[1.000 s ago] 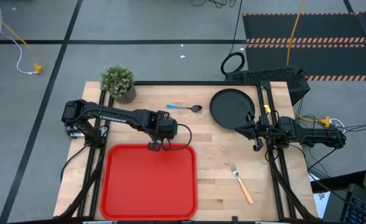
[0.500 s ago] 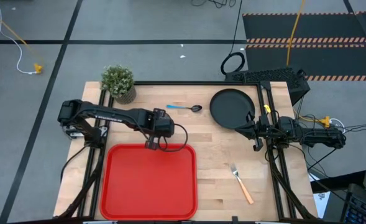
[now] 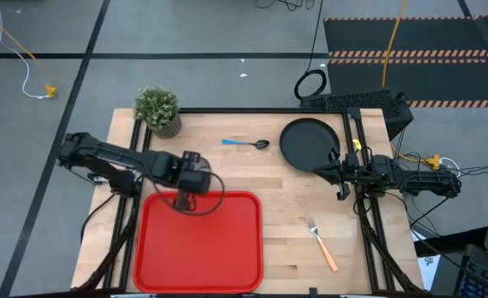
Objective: Pick and place plate/cup/fork/spoon on tray
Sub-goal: Put the blue glass on the top left side of the red serving tray
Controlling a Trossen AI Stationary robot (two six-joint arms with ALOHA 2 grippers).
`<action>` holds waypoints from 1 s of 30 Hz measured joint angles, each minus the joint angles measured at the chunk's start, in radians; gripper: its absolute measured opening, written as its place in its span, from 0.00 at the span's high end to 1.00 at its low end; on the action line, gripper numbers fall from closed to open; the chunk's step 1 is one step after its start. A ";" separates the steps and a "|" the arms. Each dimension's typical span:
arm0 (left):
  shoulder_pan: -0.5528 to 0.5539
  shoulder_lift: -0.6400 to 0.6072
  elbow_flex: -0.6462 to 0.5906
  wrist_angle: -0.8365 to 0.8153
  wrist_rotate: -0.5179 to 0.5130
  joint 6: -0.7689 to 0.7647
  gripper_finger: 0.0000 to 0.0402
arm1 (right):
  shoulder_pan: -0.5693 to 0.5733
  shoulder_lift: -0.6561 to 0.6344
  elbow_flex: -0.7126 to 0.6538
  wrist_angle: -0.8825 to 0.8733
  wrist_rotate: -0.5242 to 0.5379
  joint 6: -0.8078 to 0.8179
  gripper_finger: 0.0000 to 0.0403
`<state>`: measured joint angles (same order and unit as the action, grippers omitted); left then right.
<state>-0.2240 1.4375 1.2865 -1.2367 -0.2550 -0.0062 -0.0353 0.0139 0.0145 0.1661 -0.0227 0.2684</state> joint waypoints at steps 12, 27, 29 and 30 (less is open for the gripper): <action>-0.238 -0.013 0.000 -0.224 0.102 -0.414 0.97 | 0.000 0.000 0.000 0.000 0.000 0.008 1.00; -0.502 -0.013 0.000 -0.217 0.151 -0.790 0.98 | 0.000 0.000 0.000 0.000 -0.003 0.034 1.00; -0.523 -0.013 0.000 -0.196 0.151 -0.828 0.98 | 0.000 0.000 0.000 0.000 -0.003 0.034 1.00; -0.533 -0.013 0.000 -0.184 0.151 -0.843 0.97 | 0.000 0.000 0.000 0.000 -0.003 0.034 1.00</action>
<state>-0.7571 1.4246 1.2865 -1.4207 -0.1043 -0.8492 -0.0353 0.0139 0.0143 0.1657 -0.0261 0.3024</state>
